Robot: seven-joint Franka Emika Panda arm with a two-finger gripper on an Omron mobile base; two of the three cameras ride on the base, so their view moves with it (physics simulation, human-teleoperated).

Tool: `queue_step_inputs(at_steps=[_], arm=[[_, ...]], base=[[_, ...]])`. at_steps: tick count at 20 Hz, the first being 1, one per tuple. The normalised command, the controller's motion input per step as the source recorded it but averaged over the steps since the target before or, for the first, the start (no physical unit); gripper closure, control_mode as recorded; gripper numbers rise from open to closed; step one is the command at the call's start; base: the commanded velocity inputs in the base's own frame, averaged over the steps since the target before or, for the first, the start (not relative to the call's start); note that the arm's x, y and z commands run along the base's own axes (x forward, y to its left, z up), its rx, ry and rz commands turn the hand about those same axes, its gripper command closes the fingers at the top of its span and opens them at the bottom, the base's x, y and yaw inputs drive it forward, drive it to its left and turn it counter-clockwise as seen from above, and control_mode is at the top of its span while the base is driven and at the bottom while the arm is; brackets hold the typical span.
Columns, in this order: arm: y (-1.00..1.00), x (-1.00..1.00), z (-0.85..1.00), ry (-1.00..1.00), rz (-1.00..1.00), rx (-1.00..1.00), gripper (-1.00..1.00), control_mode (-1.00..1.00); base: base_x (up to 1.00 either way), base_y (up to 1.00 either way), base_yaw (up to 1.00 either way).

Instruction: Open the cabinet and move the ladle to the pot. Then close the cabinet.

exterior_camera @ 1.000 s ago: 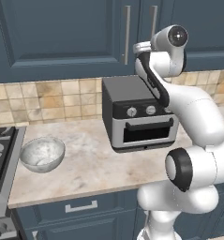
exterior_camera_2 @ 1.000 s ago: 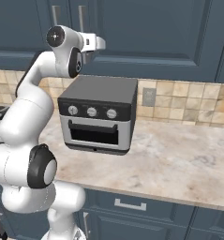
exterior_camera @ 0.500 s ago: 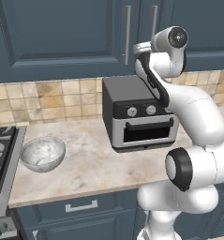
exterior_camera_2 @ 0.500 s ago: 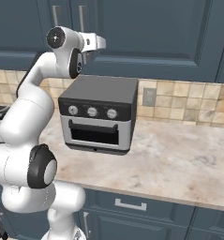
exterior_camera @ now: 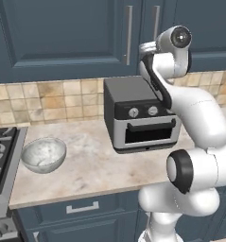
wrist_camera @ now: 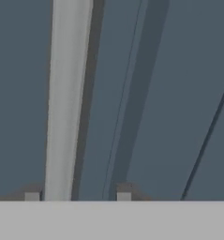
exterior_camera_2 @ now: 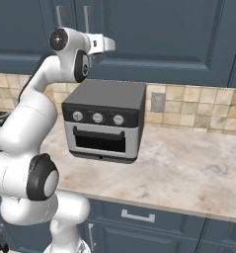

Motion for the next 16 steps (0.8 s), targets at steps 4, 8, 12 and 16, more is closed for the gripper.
queue_step_inputs(at_steps=[4, 8, 12, 16], arm=[[-0.96, -0.31, 0.06, -0.02, -0.1, 0.02, 1.0, -1.0], [-0.99, -0.48, 0.04, 0.0, -0.08, 0.06, 1.0, -1.0], [-1.0, -0.72, 0.06, 0.0, -0.07, 0.08, 1.0, -1.0], [-1.0, -0.97, 0.09, 0.0, -0.06, 0.07, 1.0, -1.0]], base=[[0.0, 0.0, 0.0], [0.0, 0.0, 0.0], [0.0, 0.0, 0.0], [0.0, 0.0, 0.0]])
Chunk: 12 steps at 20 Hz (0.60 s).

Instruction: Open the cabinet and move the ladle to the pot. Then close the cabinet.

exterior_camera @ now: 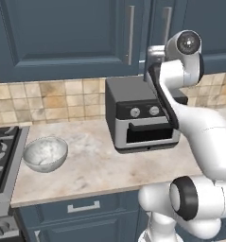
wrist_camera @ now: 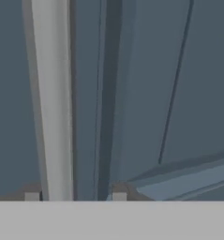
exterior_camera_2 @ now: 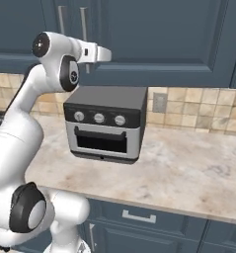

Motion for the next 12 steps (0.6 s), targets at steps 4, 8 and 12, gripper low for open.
queue_step_inputs(at_steps=[4, 8, 12], arm=[[-1.0, -1.0, 0.06, 0.0, -0.06, 0.04, 1.0, -1.0], [-1.0, -1.0, 0.01, 0.0, -0.05, 0.03, 1.0, -1.0], [-1.0, -1.0, 0.0, 0.0, -0.04, 0.02, 1.0, -1.0]], base=[[0.0, 0.0, 0.0], [0.0, 0.0, 0.0], [0.0, 0.0, 0.0]])
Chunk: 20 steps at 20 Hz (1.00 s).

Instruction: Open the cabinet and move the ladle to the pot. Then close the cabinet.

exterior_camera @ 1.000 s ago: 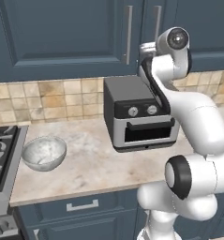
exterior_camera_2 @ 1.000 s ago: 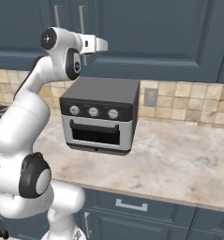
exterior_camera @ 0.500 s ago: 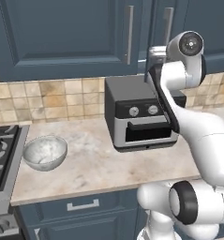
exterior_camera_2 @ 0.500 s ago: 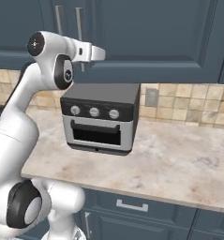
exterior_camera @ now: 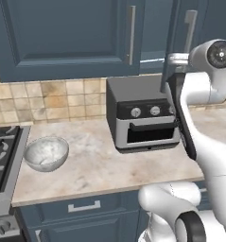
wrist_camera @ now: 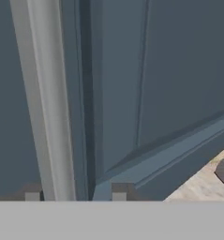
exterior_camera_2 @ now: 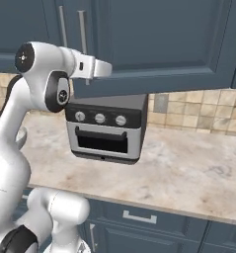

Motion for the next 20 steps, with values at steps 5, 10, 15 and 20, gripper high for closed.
queue_step_inputs(at_steps=[5, 10, 15, 20], arm=[[-1.0, -1.0, 0.0, 0.0, -0.03, 0.03, 1.0, -1.0], [-1.0, -1.0, 0.0, 0.0, -0.03, 0.03, 1.0, -1.0], [-0.99, -1.0, 0.0, 0.0, -0.03, 0.02, 1.0, -1.0], [-0.18, -0.92, 0.0, 0.0, -0.05, 0.01, -1.0, -1.0]], base=[[0.0, 0.0, 0.0], [0.0, 0.0, 0.0], [0.0, 0.0, 0.0], [0.0, 0.0, 0.0]])
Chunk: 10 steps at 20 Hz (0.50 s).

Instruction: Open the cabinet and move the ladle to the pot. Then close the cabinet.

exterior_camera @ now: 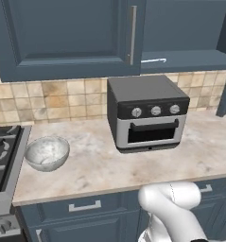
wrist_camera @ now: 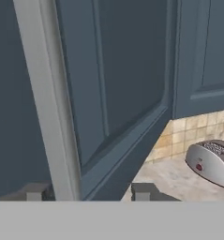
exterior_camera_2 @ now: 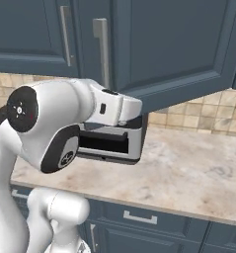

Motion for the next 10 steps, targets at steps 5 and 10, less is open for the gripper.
queue_step_inputs(at_steps=[5, 10], arm=[[0.69, -1.0, 0.0, -0.02, -0.1, 0.0, -1.0, -1.0], [1.0, -0.91, 0.0, -0.01, -0.13, -0.02, -1.0, -1.0]], base=[[0.0, 0.0, 0.0], [0.0, 0.0, 0.0]])
